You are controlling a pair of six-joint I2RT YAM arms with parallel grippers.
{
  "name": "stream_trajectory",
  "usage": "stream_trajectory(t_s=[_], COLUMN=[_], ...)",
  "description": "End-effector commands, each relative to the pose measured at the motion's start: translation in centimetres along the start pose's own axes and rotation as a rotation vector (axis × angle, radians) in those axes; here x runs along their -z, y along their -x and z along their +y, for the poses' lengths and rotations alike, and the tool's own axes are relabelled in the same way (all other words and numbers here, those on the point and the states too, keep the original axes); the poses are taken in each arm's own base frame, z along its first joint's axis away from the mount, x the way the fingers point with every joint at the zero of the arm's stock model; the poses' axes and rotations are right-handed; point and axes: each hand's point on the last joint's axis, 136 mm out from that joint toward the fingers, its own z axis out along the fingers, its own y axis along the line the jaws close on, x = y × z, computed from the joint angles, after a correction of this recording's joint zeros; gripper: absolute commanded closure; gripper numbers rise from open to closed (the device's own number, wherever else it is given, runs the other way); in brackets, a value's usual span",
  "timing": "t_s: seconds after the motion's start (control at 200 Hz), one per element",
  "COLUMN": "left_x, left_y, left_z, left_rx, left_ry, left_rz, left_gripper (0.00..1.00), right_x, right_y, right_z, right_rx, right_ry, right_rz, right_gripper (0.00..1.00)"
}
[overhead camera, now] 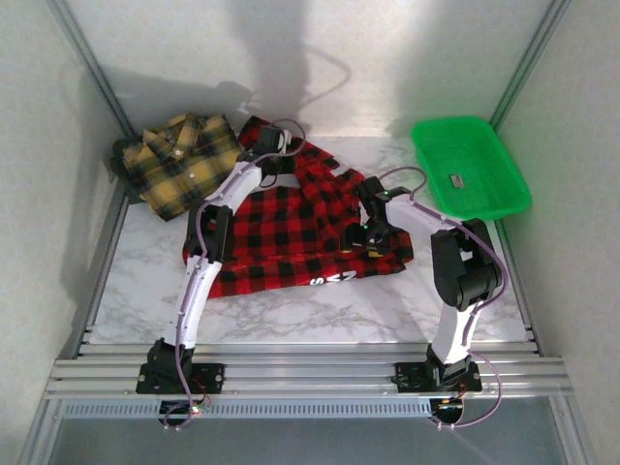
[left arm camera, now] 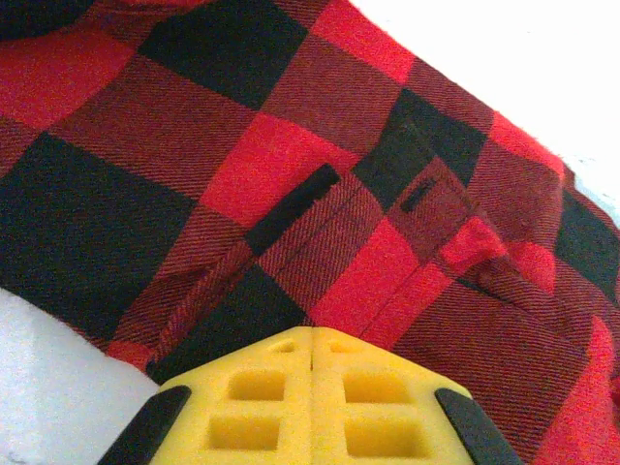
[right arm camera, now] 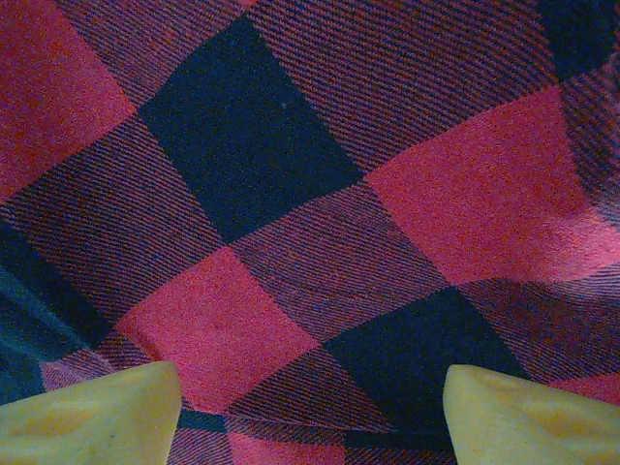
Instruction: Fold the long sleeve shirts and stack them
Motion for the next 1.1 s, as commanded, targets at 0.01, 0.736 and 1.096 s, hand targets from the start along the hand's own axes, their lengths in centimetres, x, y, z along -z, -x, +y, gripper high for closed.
stream_trajectory(t_s=[0.01, 0.736, 1.096], left_x=[4.8, 17.6, 28.0], left_y=[5.5, 5.1, -4.9], left_z=[-4.6, -14.7, -20.8], left_rx=[-0.07, -0.323, -0.36], left_ry=[-0.06, -0.137, -0.202], left_rz=[-0.129, -0.192, -0.152], left_gripper=[0.97, 1.0, 1.0], right_x=[0.0, 2.4, 15.4], right_y=[-0.5, 1.4, 3.5], right_z=[0.1, -0.3, -5.8], right_rx=[-0.009, -0.114, -0.354], right_ry=[-0.004, 0.011, 0.044], right_rz=[0.004, -0.093, -0.381], right_gripper=[0.28, 0.25, 0.14])
